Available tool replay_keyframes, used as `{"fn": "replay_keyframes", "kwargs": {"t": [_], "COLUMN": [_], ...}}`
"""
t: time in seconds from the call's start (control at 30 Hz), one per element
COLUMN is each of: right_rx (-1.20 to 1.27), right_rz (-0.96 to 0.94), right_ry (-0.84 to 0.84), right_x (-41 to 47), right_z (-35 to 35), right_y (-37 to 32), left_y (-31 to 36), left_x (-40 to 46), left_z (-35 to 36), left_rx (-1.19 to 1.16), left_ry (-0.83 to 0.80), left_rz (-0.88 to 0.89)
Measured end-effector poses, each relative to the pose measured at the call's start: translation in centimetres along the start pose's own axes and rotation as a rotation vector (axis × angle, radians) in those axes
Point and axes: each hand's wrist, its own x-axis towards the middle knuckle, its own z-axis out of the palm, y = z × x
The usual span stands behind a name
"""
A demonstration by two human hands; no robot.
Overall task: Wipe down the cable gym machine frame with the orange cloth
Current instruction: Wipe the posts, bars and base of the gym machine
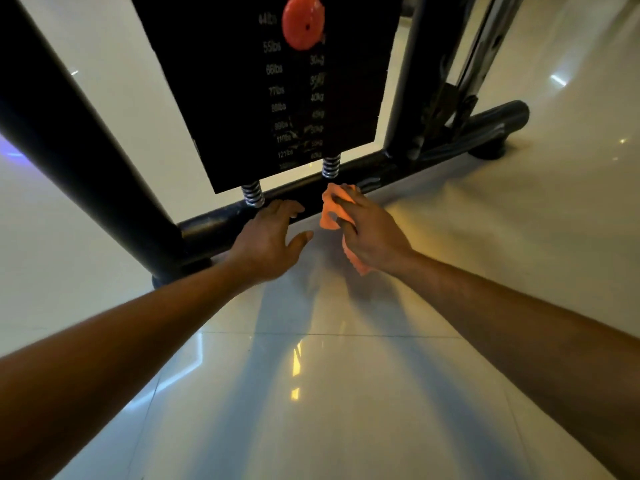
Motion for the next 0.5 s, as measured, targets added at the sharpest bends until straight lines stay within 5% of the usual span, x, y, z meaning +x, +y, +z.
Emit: {"fn": "replay_keyframes", "kwargs": {"t": [0.27, 0.5], "right_rx": [-0.022, -0.112], "right_rz": [0.119, 0.066], "right_ry": [0.096, 0.137], "right_x": [-1.4, 3.3], "right_z": [-1.8, 0.8], "right_y": [5.3, 7.3], "left_y": [1.0, -0.7], "left_x": [1.9, 7.7], "left_z": [1.8, 3.8], "left_rx": [0.113, 0.191], "left_ry": [-0.101, 0.012], "left_rz": [0.083, 0.073]}}
